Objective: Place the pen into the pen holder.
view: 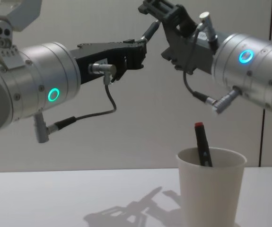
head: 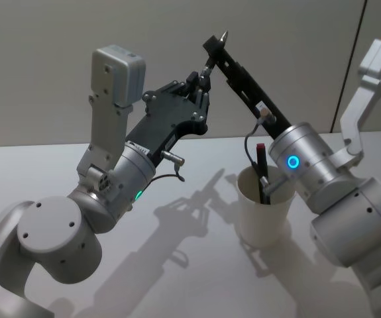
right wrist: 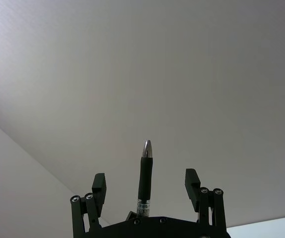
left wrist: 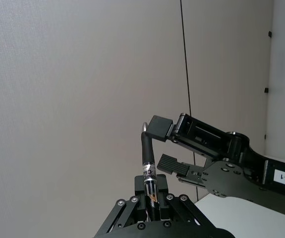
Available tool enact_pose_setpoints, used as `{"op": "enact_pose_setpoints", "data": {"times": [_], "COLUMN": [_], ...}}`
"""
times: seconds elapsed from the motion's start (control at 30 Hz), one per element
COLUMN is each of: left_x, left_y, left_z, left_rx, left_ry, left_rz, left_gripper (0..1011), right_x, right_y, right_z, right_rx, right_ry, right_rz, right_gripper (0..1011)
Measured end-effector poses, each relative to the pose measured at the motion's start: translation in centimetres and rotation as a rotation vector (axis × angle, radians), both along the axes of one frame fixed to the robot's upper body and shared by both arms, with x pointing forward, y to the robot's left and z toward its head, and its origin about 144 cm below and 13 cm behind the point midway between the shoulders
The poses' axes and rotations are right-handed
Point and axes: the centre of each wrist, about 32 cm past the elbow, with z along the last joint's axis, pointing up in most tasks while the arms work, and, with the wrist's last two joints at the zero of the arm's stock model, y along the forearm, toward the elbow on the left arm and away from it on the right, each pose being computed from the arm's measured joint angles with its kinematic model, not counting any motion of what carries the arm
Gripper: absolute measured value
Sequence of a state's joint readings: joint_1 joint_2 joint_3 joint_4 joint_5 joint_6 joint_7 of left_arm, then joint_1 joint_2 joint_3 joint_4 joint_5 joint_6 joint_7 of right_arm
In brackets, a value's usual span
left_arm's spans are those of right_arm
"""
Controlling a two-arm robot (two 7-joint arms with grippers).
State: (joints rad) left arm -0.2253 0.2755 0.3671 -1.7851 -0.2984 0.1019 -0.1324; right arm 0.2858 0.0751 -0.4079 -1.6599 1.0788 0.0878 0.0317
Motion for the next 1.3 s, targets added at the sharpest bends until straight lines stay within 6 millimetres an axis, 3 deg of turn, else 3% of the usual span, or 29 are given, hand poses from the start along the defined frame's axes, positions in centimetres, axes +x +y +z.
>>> {"op": "enact_pose_setpoints", "data": {"times": [0.53, 1.3], "left_x": [0.0, 0.0], "left_y": [0.0, 0.0], "left_z": [0.0, 0.0], "left_rx": [0.0, 0.0], "left_ry": [0.0, 0.0], "left_rz": [0.0, 0.0], "left_gripper": [141, 141], "right_x": [0.7, 1.1], "right_y": [1.0, 1.5], "right_z": [-0.7, 0.2], "right_rx": [0.015, 0.042], "right_ry": [0.024, 0.033], "right_rz": [0.008, 0.045], "right_gripper": [1001, 1001]}}
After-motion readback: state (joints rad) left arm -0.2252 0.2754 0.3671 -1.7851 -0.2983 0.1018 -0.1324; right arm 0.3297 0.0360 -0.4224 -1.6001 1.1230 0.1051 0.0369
